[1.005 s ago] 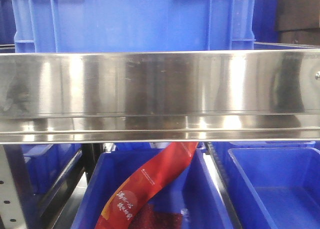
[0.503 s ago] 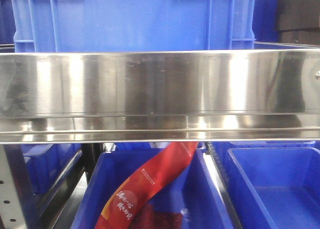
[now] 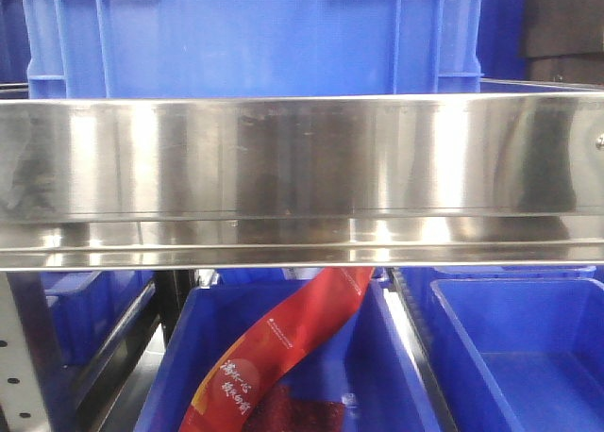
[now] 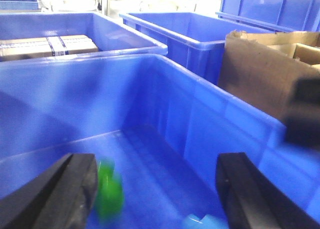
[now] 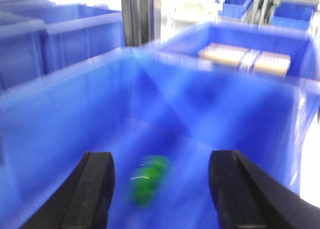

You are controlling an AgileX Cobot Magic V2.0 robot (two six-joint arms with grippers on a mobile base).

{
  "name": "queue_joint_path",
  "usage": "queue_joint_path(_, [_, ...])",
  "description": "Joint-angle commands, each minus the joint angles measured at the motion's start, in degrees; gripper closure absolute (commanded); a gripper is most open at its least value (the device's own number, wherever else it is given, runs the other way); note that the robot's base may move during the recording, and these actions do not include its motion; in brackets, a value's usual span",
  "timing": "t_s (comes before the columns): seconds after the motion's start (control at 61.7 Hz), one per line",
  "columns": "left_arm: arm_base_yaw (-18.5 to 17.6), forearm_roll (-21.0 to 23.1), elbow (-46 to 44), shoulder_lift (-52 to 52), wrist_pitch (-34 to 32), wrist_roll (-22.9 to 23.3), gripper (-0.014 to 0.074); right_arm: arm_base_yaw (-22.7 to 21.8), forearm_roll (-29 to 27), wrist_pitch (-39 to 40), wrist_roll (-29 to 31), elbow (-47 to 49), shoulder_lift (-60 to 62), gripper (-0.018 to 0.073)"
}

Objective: Grab block from conveyor and place in blue bin

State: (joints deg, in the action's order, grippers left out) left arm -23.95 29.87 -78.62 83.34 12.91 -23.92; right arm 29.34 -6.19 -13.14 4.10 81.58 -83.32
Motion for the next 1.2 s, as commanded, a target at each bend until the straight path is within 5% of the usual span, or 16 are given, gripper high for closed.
queue_joint_path(0.0, [-0.39, 0.17, -0.36, -2.66, -1.31, 0.00, 0.0346, -0.12, -0.13, 0.43, 0.48, 1.04, 2.76, 0.0333])
queue_joint_path(0.178, [0.14, -1.05, -0.36, -4.76, -5.20, 0.00, 0.0706, -0.91, -0.13, -2.88, 0.48, 1.04, 4.20, 0.0727])
queue_joint_path(0.259, [1.24, -1.62, -0.36, -5.63, -3.05, 0.00, 0.0708, -2.15, -0.18, -7.15, 0.48, 1.04, 4.34, 0.0720])
queue_joint_path(0.373, [4.71, -1.62, -0.12, -9.77, 8.24, 0.11, 0.0707, -6.17, -0.18, -14.48, -0.71, 0.93, 7.05, 0.0720])
queue_joint_path(0.47, [8.17, -1.62, 3.42, -14.53, 8.81, 0.11, 0.0707, -10.72, -0.18, -17.57, -1.89, -0.38, 10.00, 0.0720])
queue_joint_path(0.73, [16.97, 2.85, 23.77, -31.20, 3.75, 0.11, 0.0707, -15.70, -0.18, -8.19, -2.00, -15.87, 22.08, 0.0720])
queue_joint_path(1.005, [18.09, 3.71, 46.70, -48.91, -0.66, 0.11, 0.0707, -15.59, -4.82, 8.66, -2.00, -42.35, 36.63, 0.0720])
queue_joint_path(1.184, [18.09, 3.90, 53.40, -58.59, -0.66, 0.11, 0.0707, -15.59, -9.27, 4.98, -2.00, -50.19, 46.04, 0.0721])
